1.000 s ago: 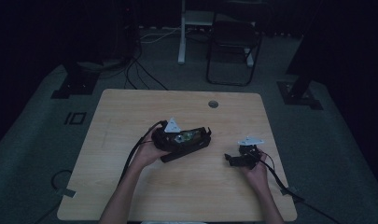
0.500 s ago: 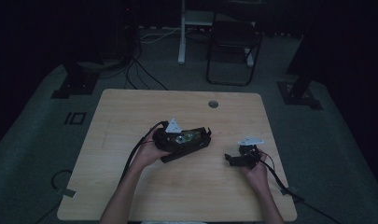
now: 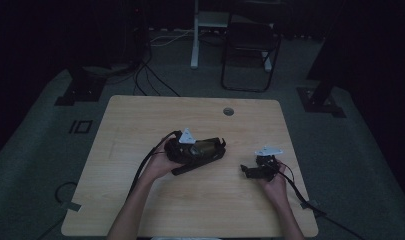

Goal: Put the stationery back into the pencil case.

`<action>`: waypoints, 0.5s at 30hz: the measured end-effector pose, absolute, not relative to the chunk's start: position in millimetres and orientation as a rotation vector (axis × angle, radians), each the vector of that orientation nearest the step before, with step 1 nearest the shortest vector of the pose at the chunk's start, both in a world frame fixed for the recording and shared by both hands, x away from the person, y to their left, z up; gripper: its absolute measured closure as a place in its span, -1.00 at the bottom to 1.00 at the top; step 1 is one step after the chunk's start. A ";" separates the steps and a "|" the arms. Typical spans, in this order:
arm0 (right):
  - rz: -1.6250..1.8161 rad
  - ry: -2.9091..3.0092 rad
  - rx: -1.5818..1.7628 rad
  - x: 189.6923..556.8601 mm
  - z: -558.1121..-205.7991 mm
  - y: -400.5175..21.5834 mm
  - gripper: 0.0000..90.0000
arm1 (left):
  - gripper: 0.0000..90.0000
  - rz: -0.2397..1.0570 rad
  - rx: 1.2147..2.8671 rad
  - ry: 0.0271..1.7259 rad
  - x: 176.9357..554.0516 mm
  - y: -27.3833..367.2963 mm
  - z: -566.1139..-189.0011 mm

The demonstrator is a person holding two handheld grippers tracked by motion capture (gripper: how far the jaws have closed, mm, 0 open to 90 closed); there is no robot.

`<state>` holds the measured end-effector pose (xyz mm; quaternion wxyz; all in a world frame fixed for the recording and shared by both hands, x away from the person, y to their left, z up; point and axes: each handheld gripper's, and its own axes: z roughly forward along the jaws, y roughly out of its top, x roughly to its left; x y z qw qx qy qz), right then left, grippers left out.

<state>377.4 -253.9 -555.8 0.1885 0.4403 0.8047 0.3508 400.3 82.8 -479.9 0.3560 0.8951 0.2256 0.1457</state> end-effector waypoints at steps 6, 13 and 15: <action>0.986 2.264 1.237 377.4 -555.9 -254.0 -0.72 | -0.17 0.377 2.276 0.578 398.2 85.9 -474.9; 0.986 2.265 1.236 377.4 -555.8 -253.9 -0.72 | -0.30 0.406 2.245 0.587 394.9 96.0 -466.4; 0.987 2.265 1.236 377.4 -555.9 -253.9 -0.72 | -0.30 0.413 2.236 0.591 393.8 99.3 -464.5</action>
